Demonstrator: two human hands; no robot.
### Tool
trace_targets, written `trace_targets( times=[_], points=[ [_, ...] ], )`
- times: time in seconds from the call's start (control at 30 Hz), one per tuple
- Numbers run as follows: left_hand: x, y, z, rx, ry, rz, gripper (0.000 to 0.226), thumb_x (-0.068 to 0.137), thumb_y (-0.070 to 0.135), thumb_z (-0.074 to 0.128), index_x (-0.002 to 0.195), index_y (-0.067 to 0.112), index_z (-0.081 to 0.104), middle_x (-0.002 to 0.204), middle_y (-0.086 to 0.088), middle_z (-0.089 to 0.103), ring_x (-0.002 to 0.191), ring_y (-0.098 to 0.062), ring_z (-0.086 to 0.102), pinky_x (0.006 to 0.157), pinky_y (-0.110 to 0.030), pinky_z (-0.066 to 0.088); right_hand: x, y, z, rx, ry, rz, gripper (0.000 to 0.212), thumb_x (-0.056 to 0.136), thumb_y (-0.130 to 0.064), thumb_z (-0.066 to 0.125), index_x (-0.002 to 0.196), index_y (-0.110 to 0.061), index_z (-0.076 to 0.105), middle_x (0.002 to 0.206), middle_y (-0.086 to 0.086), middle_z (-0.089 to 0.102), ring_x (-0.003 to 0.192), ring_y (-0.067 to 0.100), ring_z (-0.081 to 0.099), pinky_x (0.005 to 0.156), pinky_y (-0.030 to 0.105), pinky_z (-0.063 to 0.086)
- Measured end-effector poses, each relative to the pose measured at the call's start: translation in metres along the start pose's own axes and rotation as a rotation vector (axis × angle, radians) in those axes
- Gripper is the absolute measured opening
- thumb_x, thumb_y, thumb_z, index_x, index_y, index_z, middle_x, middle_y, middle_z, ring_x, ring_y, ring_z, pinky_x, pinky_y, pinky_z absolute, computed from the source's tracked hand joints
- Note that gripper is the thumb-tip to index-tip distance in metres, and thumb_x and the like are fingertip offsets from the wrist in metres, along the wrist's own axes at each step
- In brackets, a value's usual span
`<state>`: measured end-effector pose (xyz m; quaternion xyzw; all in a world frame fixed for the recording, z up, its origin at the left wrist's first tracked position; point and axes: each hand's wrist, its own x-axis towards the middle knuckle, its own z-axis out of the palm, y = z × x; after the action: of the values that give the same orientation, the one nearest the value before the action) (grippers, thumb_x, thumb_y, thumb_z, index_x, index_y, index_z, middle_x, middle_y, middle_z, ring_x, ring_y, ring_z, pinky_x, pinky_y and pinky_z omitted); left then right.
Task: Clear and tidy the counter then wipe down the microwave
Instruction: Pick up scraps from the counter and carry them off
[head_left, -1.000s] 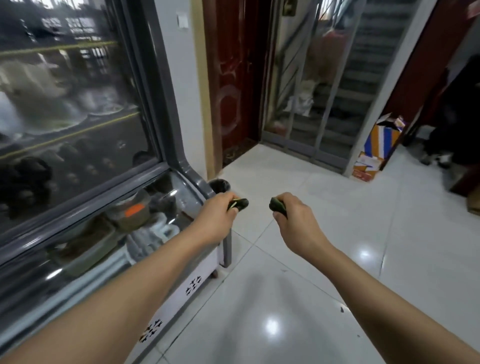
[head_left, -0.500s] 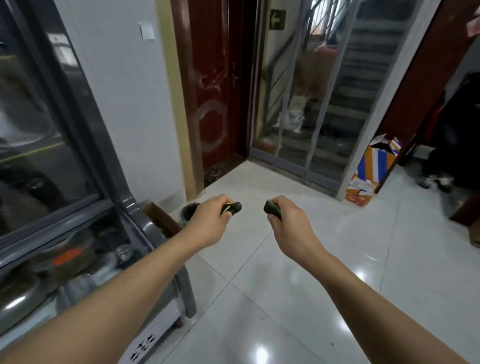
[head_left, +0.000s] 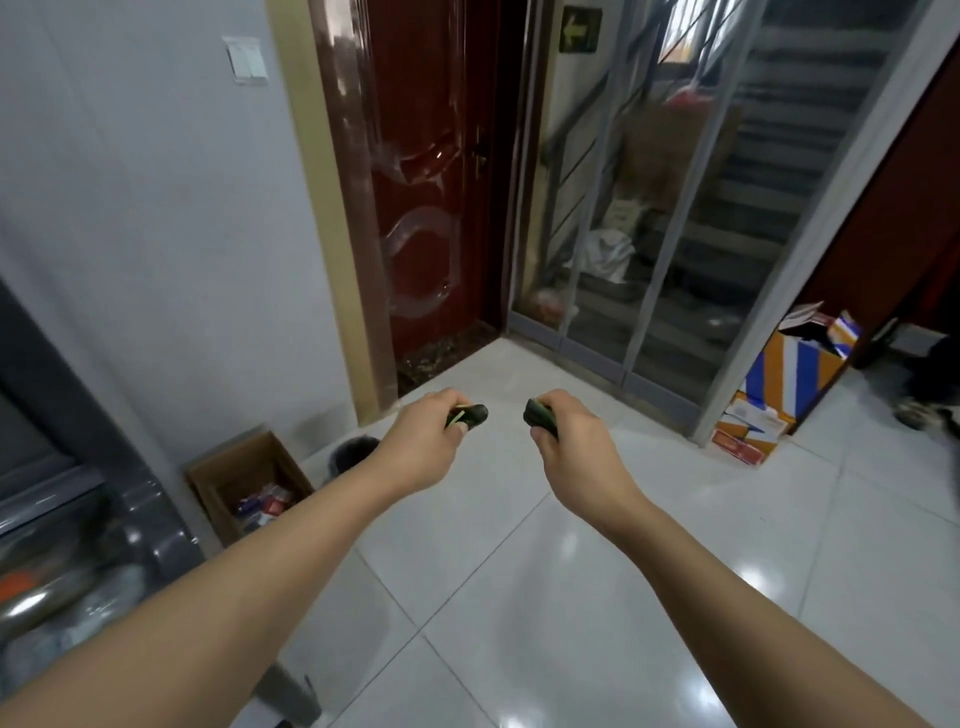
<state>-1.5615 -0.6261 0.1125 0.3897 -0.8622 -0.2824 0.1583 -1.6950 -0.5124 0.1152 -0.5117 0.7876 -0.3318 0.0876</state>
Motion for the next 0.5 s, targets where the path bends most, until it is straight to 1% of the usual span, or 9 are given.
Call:
trace_targets(
  times=[0.17,0.3,0.4,0.5],
  points=[
    [0.088,0.004,0.020,0.011,0.021,-0.005,0.016,0.096,0.018,0.048,0.110,0.017,0.056,0.104,-0.003,0.059,0.092,-0.020,0.053,0.074,-0.030,0.038,0.080,0.040,0.002,-0.009,-0.024,-0.019,0.011,0.096,-0.016,0.046,0.107,-0.015,0.049,0.103,0.003,0.053,0.087,0.020,0.051,0.074,0.033,0.045],
    [0.164,0.001,0.029,-0.007,0.036,-0.064,0.017,0.096,0.019,0.049,0.111,0.018,0.056,0.108,-0.003,0.059,0.096,-0.022,0.054,0.078,-0.032,0.041,0.154,0.065,0.006,-0.017,-0.074,-0.033,0.013,0.096,-0.016,0.047,0.109,-0.014,0.049,0.106,0.004,0.053,0.089,0.020,0.051,0.077,0.033,0.045],
    [0.211,0.000,0.031,0.004,0.041,-0.108,0.016,0.096,0.019,0.048,0.111,0.017,0.056,0.106,-0.003,0.059,0.091,-0.020,0.053,0.074,-0.030,0.039,0.205,0.082,0.007,-0.007,-0.090,-0.058,0.013,0.096,-0.016,0.047,0.109,-0.015,0.050,0.106,0.004,0.053,0.089,0.019,0.052,0.078,0.034,0.047],
    [0.250,-0.002,0.034,0.008,0.056,-0.138,0.017,0.096,0.018,0.048,0.111,0.017,0.056,0.107,-0.002,0.059,0.092,-0.019,0.053,0.075,-0.029,0.038,0.250,0.098,0.010,0.005,-0.117,-0.079,0.013,0.096,-0.016,0.048,0.109,-0.015,0.050,0.104,0.004,0.054,0.089,0.019,0.053,0.079,0.036,0.049]
  ],
)
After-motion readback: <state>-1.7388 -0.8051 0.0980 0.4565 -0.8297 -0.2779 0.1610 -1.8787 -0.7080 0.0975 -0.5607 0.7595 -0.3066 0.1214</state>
